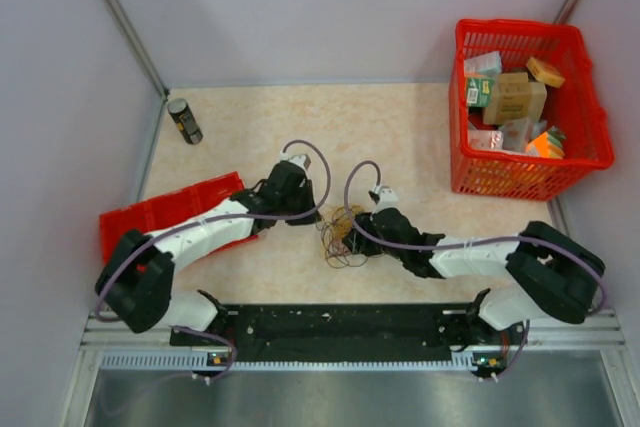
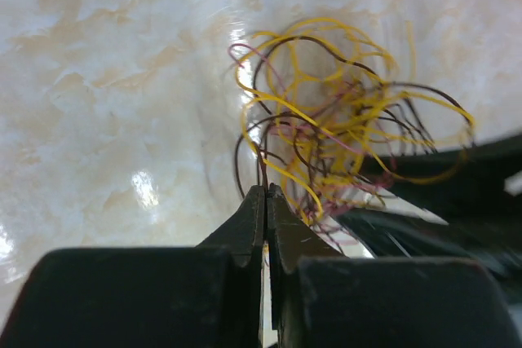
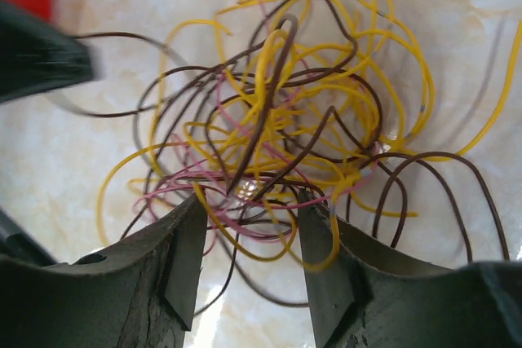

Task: Untangle the cables

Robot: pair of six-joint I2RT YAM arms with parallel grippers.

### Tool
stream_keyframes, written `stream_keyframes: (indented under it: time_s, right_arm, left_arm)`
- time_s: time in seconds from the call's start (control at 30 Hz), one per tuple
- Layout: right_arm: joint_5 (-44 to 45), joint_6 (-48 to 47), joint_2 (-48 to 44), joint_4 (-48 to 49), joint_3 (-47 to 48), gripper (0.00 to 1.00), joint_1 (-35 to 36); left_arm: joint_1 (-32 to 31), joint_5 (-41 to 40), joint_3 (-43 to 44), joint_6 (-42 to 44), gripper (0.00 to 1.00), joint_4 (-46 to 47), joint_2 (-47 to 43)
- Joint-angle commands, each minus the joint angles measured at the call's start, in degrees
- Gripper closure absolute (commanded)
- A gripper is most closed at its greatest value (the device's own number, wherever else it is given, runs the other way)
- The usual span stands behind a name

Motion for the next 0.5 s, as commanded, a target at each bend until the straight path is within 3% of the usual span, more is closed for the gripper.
stream_keyframes:
  time_s: [0.0, 0.07, 0.27, 0.47]
  right_arm:
    - [6.35, 2.05, 5.12, 4.24, 3.27, 0.52, 0.69]
    - [9.42, 3.45, 5.83, 3.73, 3.27, 0.54, 0.6]
    - [19.27, 11.01, 4.95, -3.47, 3.27, 0.81, 0.6]
    - [26.12, 17.69, -0.14, -5.59, -1.03, 0.84, 0.6]
  left_arm:
    - [0.16, 3.07, 3.53, 5.11, 1.0, -2.17, -14.22]
    - [-0.02, 6.24, 5.46, 8.1, 1.0, -2.0, -20.46]
    - [-0.02, 12.05, 16.17, 11.8, 1.0, -3.23, -34.1]
    - [0.07, 6.7, 28.56, 15.4, 1.0, -6.21, -40.0]
